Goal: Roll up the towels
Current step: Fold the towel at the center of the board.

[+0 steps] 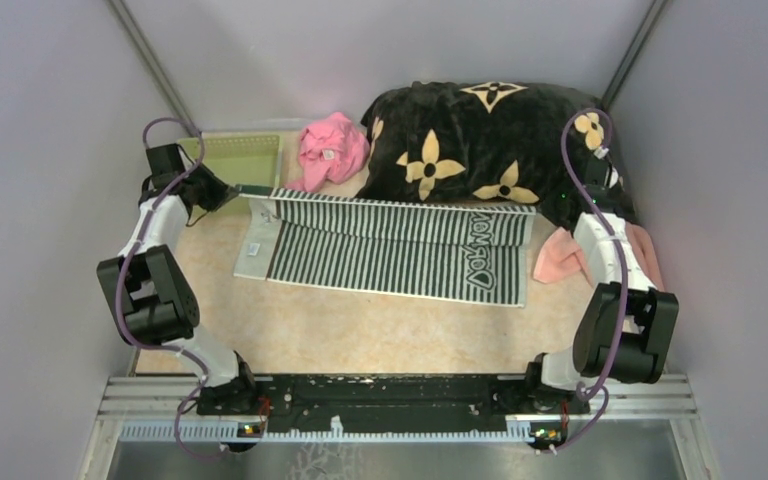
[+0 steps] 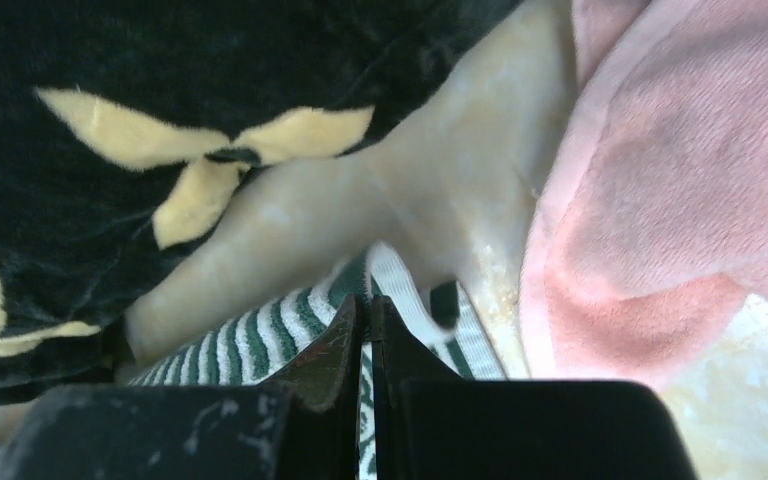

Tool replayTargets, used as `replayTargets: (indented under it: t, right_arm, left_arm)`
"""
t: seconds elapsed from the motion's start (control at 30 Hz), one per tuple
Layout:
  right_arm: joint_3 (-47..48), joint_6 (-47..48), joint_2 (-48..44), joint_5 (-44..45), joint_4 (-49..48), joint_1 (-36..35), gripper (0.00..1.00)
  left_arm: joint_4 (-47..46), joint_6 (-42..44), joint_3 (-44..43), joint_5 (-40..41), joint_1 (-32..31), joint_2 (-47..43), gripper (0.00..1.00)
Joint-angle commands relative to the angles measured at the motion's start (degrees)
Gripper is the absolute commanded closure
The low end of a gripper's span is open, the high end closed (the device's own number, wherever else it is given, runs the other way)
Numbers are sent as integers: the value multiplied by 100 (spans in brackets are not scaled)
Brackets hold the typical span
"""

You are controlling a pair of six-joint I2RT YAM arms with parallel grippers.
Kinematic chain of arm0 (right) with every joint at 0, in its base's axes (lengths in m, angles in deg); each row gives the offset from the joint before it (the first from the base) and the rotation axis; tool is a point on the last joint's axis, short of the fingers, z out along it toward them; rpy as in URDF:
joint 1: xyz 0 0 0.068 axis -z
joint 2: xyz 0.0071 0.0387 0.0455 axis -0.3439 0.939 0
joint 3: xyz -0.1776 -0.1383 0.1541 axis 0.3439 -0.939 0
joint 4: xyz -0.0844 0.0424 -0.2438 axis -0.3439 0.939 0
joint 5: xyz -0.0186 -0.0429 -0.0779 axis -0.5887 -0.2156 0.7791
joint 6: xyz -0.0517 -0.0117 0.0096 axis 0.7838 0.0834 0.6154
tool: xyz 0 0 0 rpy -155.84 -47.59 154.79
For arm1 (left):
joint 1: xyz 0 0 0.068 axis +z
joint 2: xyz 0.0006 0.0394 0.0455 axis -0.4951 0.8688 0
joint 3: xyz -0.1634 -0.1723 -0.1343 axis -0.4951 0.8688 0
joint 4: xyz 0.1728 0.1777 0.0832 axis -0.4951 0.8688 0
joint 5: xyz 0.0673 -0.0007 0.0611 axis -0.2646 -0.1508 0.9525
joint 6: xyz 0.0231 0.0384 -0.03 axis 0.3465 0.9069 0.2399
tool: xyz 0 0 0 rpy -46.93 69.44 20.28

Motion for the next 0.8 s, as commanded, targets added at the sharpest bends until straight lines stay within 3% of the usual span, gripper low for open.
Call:
replayTargets:
  t: [0.0, 0.13, 0.3, 0.77]
  right_arm:
    - [262, 7, -176, -45, -531, 367, 100]
    - [512, -214, -39, -399, -977, 455, 100]
    - [540, -305, 22, -613, -1217, 456, 100]
    - [-937, -290, -709, -855, -708, 459, 100]
  left_arm:
    - [-307, -173, -545, -236, 30, 117, 100]
    - [-291, -414, -926, -519, 23, 310, 100]
    - [-368, -415, -716, -490, 28, 239, 100]
    - [-132, 32, 712, -219, 208, -373, 100]
